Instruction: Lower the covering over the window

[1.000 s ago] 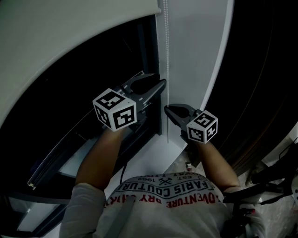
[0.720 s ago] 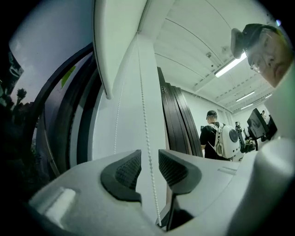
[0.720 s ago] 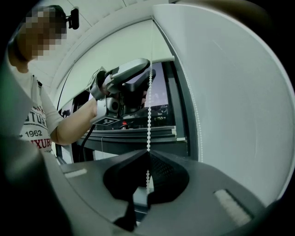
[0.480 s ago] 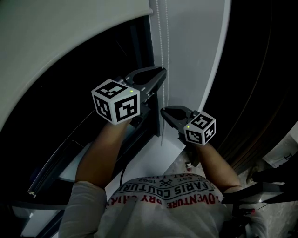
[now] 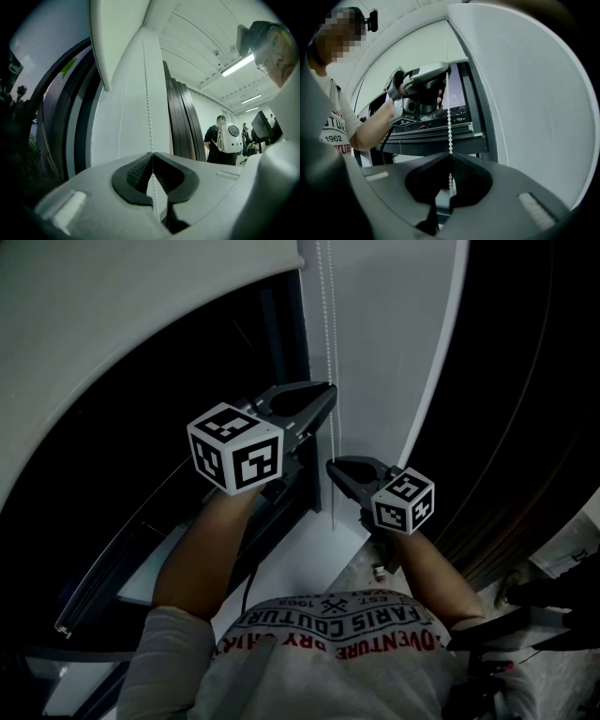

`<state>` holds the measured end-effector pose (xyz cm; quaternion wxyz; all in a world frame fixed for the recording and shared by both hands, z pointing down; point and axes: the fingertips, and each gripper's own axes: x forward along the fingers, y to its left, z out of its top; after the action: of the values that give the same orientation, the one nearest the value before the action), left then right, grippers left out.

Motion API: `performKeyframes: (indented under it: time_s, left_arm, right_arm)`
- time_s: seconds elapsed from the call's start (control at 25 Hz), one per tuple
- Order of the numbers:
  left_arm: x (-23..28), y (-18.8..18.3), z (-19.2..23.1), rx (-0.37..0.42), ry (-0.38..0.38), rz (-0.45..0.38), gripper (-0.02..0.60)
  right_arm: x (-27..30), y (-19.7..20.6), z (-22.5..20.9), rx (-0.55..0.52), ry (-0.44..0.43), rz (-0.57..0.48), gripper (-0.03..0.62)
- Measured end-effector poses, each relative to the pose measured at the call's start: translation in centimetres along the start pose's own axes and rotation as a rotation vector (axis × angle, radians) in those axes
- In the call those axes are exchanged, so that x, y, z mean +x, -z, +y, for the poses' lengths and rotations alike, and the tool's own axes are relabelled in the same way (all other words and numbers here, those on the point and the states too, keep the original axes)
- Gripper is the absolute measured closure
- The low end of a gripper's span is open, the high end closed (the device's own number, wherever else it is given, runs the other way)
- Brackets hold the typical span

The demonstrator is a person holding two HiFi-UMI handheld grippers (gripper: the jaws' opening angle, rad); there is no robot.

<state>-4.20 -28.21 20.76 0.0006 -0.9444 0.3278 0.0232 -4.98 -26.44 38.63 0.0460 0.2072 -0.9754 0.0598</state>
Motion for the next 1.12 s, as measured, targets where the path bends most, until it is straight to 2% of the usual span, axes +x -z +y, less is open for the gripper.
performKeyframes:
  time_s: [0.16, 0.48, 0.72, 0.84, 1.12]
  left_arm:
    - [0.0, 1.3, 0.1, 0.003, -0.005, 0.022, 0.571]
    - [0.3, 6.8, 0.0, -0.047, -0.021, 0.077, 0.569]
    - [0.0, 7.9, -0.4, -0.037, -0.024, 0.05, 0.569]
    - [0.1, 9.3, -0.9, -0.027, -0.017, 0.081, 0.571]
    - [0.2, 12.8, -1.2, -0.065, -0.012, 0.118, 0.57]
  right_arm:
    - [0.3, 1.3, -0.2, -0.027, 0.009, 0.046, 0.588]
    - [0.0, 6.8, -0.4, 0.026, 0.031, 0.135, 0.588]
    - [-0.5, 8.0, -0.3, 0.033, 0.048, 0.133, 0.588]
    - [-0.6, 9.4, -0.3, 0.027, 0.051, 0.166, 0.588]
    - [-0.6, 12.9, 0.4, 0.068, 0.049, 0.206, 0.588]
